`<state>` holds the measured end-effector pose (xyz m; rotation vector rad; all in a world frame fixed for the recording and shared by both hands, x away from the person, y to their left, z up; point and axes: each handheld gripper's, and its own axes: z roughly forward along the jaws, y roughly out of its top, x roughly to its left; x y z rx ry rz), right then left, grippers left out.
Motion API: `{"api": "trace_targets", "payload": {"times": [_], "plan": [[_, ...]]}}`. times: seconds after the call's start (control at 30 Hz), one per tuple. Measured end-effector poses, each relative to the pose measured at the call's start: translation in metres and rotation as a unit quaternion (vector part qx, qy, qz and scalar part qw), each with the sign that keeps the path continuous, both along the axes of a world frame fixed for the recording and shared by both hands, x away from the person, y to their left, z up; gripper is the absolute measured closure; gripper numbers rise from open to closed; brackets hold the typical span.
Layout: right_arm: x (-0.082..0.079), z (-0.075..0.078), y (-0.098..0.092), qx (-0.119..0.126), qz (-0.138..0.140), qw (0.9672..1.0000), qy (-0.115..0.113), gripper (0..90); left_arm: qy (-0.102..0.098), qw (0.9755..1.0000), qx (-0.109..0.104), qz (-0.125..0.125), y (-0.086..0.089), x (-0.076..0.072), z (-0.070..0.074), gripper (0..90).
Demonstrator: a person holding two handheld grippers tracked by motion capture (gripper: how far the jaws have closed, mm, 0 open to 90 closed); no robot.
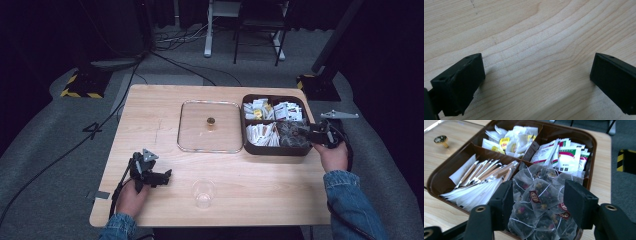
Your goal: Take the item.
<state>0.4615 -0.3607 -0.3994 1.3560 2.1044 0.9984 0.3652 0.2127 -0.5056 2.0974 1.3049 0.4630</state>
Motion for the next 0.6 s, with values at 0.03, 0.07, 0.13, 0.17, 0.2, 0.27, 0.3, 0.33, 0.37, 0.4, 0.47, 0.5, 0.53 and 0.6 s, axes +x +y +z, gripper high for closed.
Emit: {"api": "trace_targets", "payload": {"times": [0.03,0.07,0.13,0.17,0.2,0.27,0.3,0.33,0.37,0.4,0.47,0.5,0.53,0.6], "plan": [[0.002,-0.001,0.001,-0.005,0.0,1.0,0.002,42.7,0.0,1.0,0.0,0.0,0.0,0.0,0.0,0.1],[0.004,-0.002,0.001,-0.011,0.0,0.9999,0.004,42.7,0.0,1.0,0.0,0.0,0.0,0.0,0.0,0.1],[0.008,-0.005,0.002,-0.017,-0.003,0.9998,0.011,43.4,0.0,1.0,0.0,0.0,0.0,0.0,0.0,0.1],[0.01,-0.007,0.003,-0.02,-0.004,0.9997,0.014,43.5,0.0,1.0,0.0,0.0,0.0,0.0,0.0,0.1],[0.012,-0.008,0.003,-0.026,-0.003,0.9995,0.017,43.5,0.0,1.0,0.0,0.0,0.0,0.0,0.0,0.1],[0.016,-0.012,0.004,-0.035,-0.004,0.9991,0.023,44.2,0.0,1.0,0.0,0.0,0.0,0.0,0.0,0.1],[0.018,-0.014,0.004,-0.038,-0.004,0.9989,0.026,44.2,0.0,1.0,0.0,0.0,0.0,0.0,0.0,0.1],[0.019,-0.016,0.005,-0.04,-0.006,0.9988,0.029,44.2,0.0,1.0,0.0,0.0,0.0,0.0,0.0,0.1],[0.021,-0.018,0.005,-0.041,-0.006,0.9987,0.032,44.2,0.0,1.0,0.0,0.0,0.0,0.0,0.0,0.1],[0.022,-0.02,0.006,-0.043,-0.006,0.9985,0.033,44.2,0.0,1.0,0.0,0.0,0.0,0.0,0.0,0.1],[0.025,-0.023,0.008,-0.047,-0.007,0.9981,0.04,44.1,0.0,1.0,0.0,0.0,0.0,0.0,0.0,0.1],[0.026,-0.025,0.008,-0.05,-0.009,0.9978,0.042,43.9,0.0,1.0,0.0,0.0,0.0,0.0,0.0,0.1],[0.028,-0.027,0.008,-0.055,-0.011,0.9974,0.045,43.6,0.0,1.0,0.0,0.0,0.0,0.0,0.0,0.1],[0.03,-0.03,0.008,-0.056,-0.015,0.9971,0.049,43.3,0.0,1.0,0.0,0.0,0.0,0.0,0.0,0.1]]}}
